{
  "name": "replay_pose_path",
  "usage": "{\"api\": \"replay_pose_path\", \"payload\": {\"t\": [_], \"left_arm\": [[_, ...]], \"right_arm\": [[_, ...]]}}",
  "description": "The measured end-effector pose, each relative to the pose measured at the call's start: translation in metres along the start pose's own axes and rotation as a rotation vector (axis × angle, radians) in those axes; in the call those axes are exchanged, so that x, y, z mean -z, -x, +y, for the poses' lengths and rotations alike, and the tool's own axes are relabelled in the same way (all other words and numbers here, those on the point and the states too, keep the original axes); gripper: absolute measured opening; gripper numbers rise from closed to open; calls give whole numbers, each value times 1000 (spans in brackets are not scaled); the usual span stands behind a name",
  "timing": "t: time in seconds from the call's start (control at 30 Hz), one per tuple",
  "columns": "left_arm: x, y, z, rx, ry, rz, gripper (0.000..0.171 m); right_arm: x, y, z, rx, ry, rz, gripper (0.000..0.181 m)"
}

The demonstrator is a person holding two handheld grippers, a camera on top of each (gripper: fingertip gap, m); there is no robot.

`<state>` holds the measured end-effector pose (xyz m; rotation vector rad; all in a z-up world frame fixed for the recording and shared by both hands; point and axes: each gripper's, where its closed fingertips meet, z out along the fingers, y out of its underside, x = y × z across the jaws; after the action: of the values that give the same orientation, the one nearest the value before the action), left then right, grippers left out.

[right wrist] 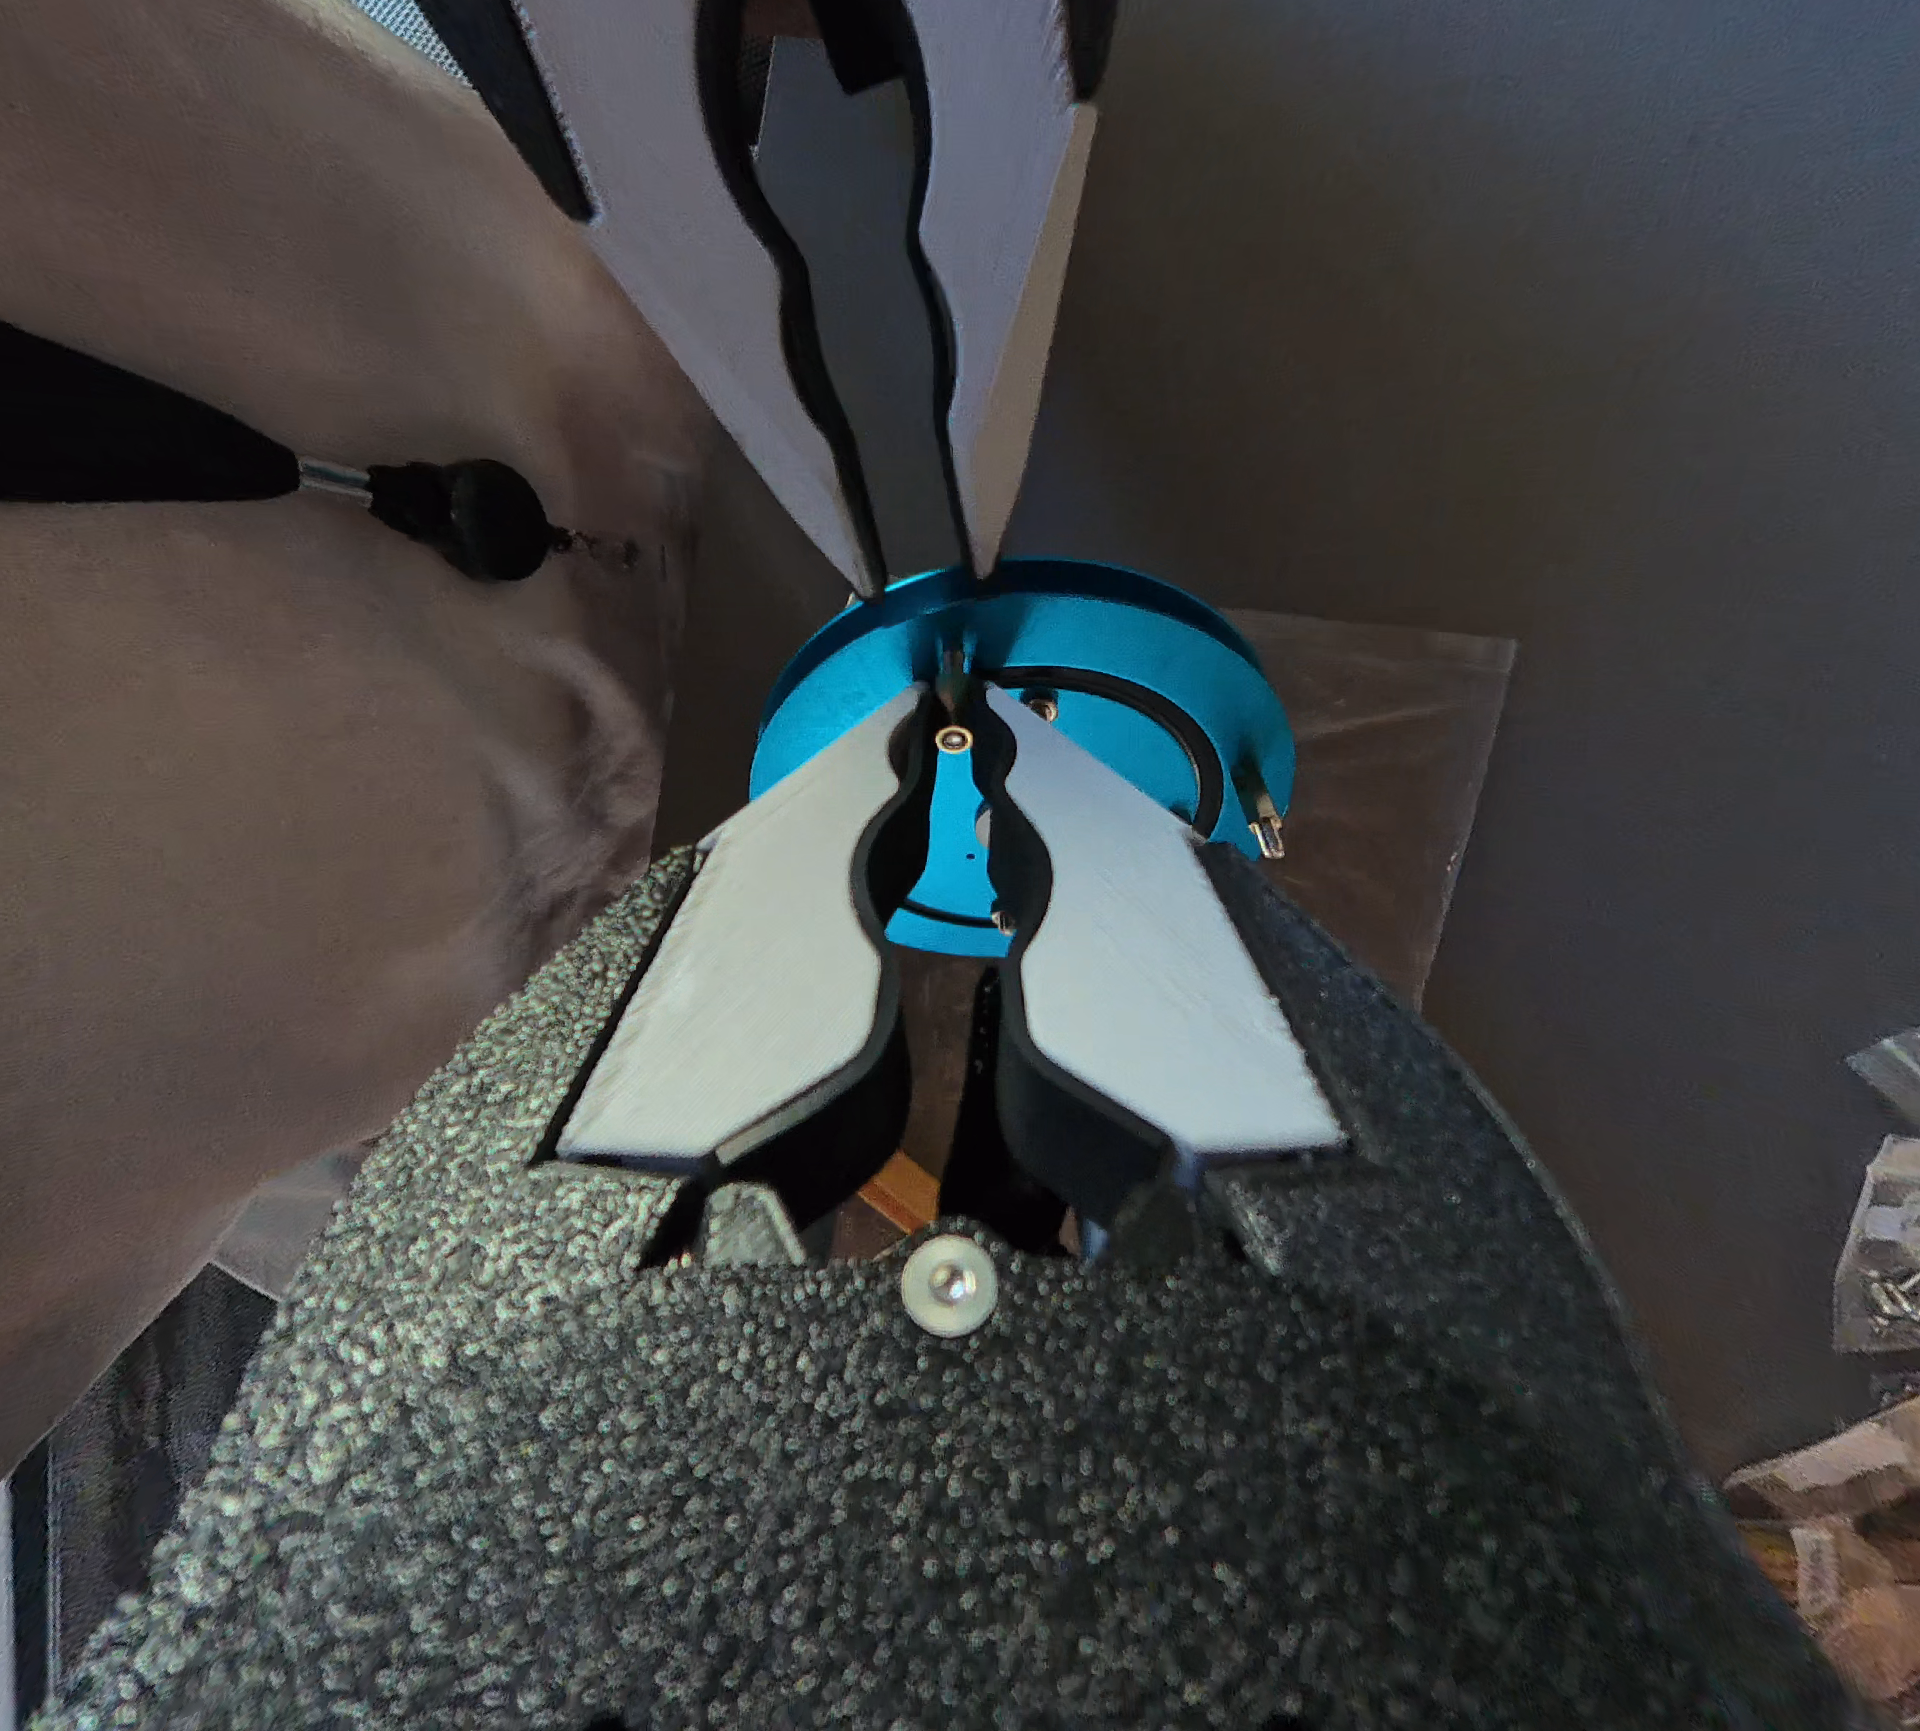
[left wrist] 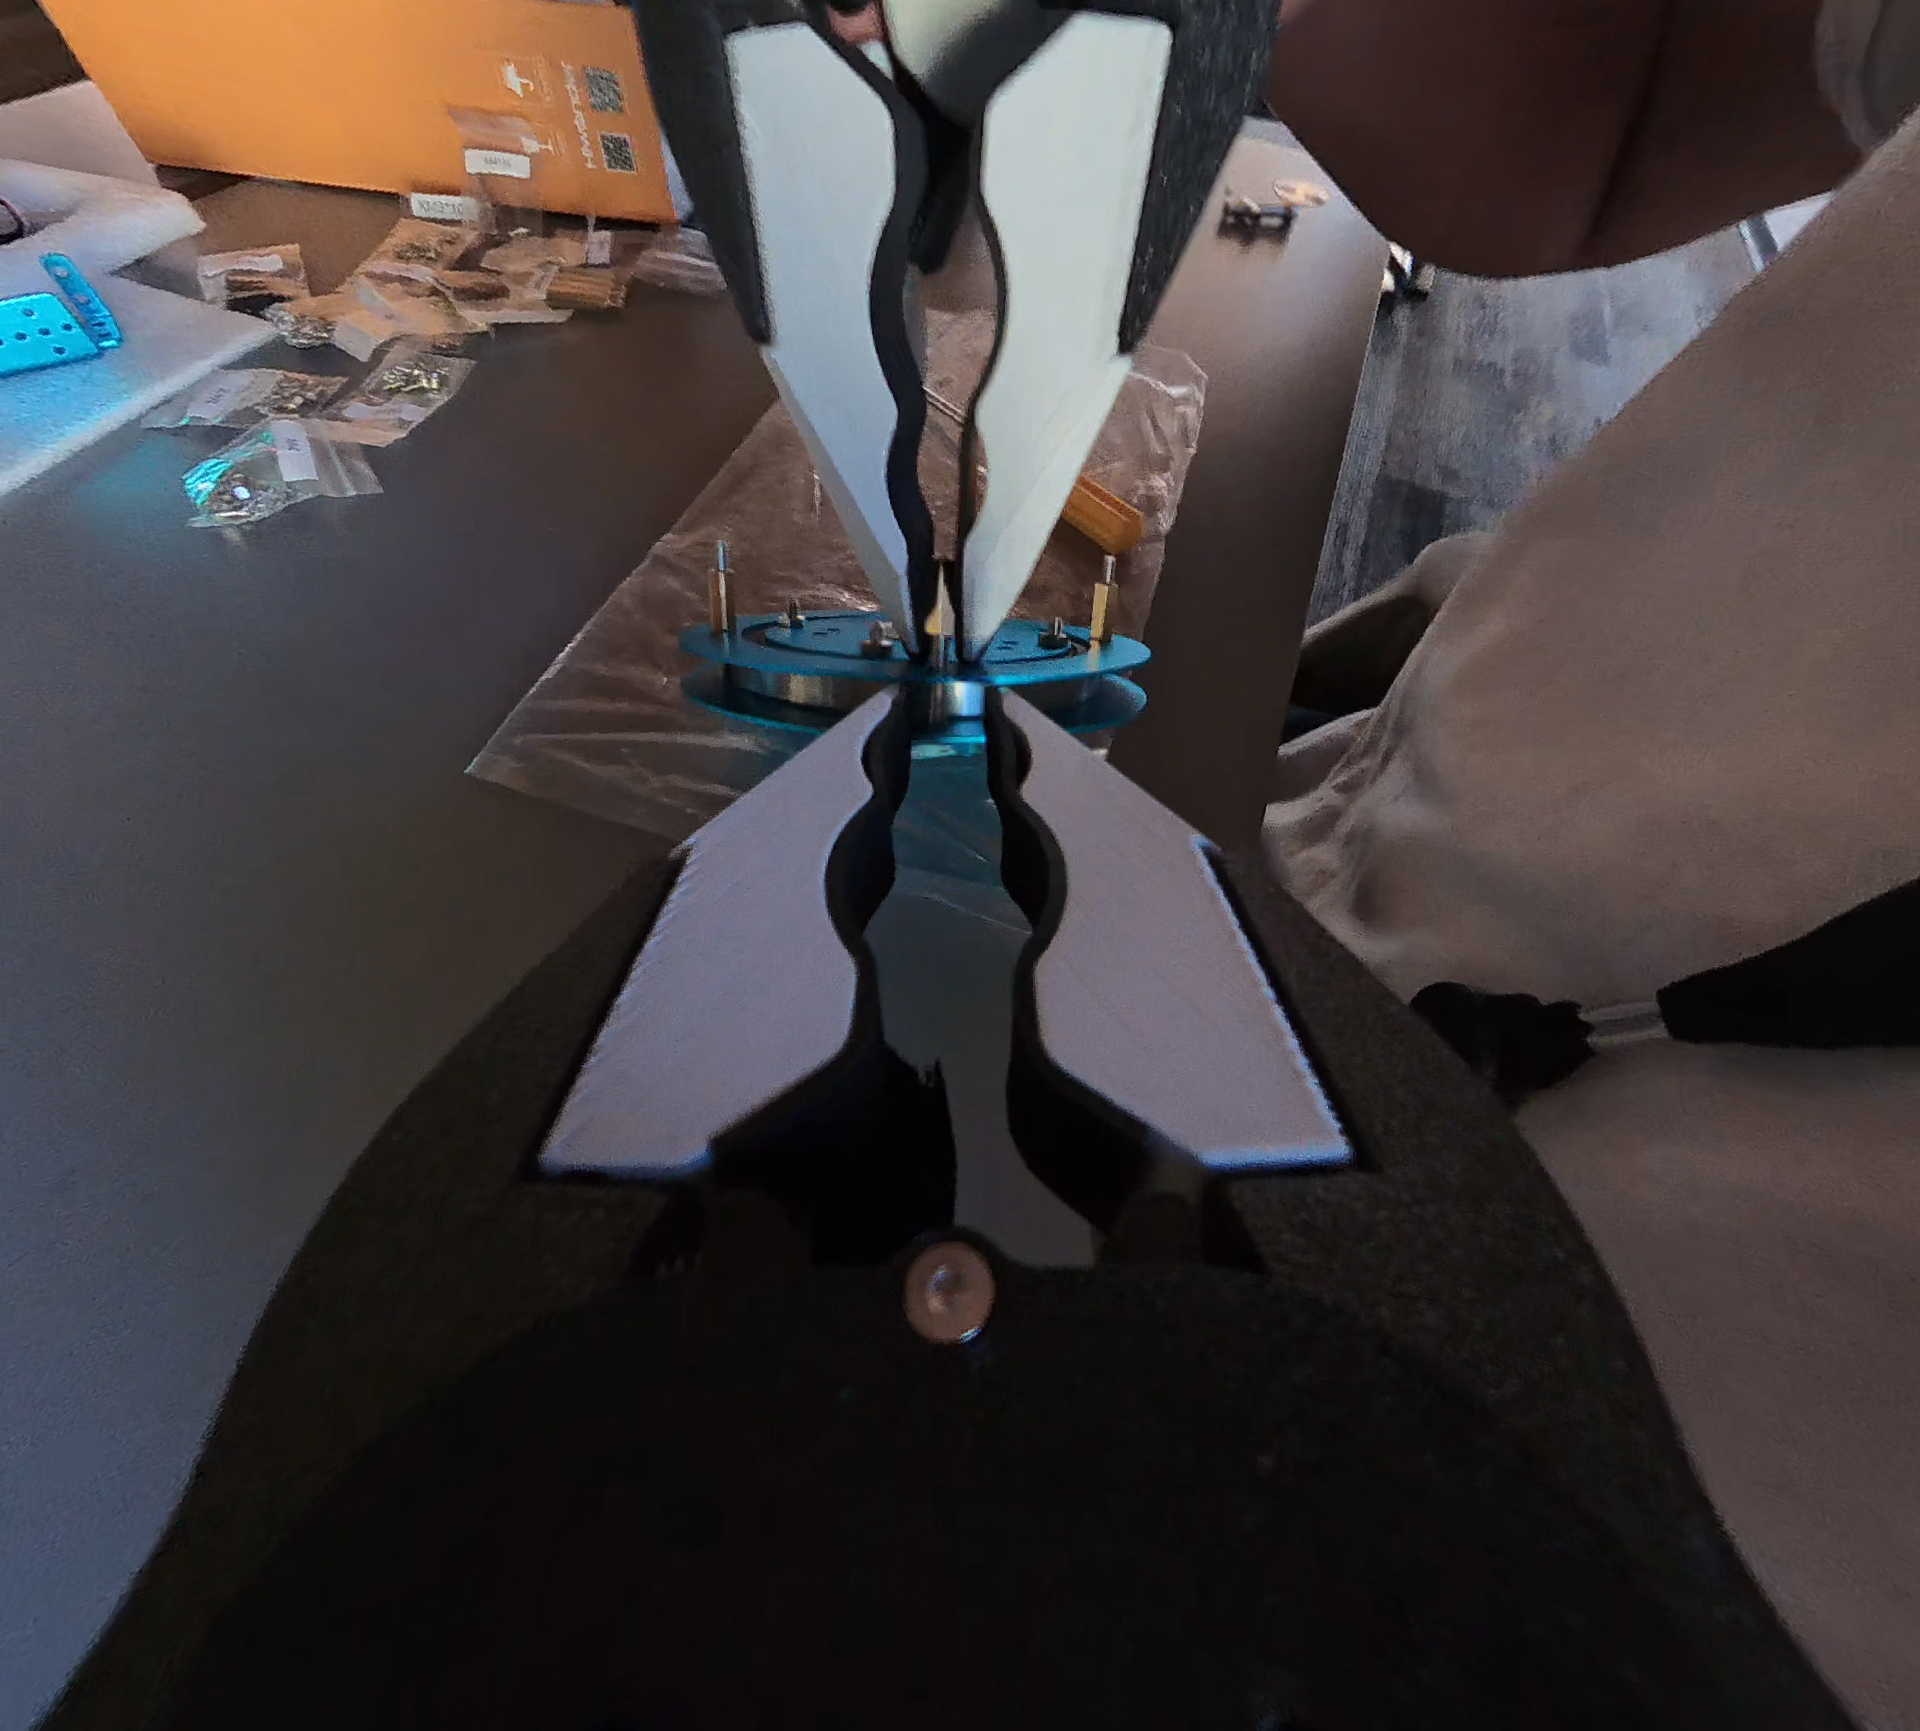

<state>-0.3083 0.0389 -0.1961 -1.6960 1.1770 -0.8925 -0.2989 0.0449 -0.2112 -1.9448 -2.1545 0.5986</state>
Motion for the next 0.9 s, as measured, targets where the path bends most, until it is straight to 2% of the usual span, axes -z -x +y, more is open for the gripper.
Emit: {"api": "replay_pose_path", "payload": {"t": [0.27, 0.5, 0.63, 0.77, 0.9], "left_arm": [[-16, 5, -2, -92, 144, 9, 13], [-33, 6, -16, -180, 243, 4, 10], [-48, 9, -24, -277, 336, -15, 7], [-63, 10, -38, -305, 412, 12, 7], [-83, 3, -55, -313, 474, 105, 6]], "right_arm": [[8, -1, 6, -37, -52, -2, 4], [24, -7, 17, -100, -190, -19, 4], [34, -14, 30, -109, -255, 53, 3], [48, -18, 43, -114, -410, 103, 3], [63, -14, 62, -226, -584, 3, 3]]}}
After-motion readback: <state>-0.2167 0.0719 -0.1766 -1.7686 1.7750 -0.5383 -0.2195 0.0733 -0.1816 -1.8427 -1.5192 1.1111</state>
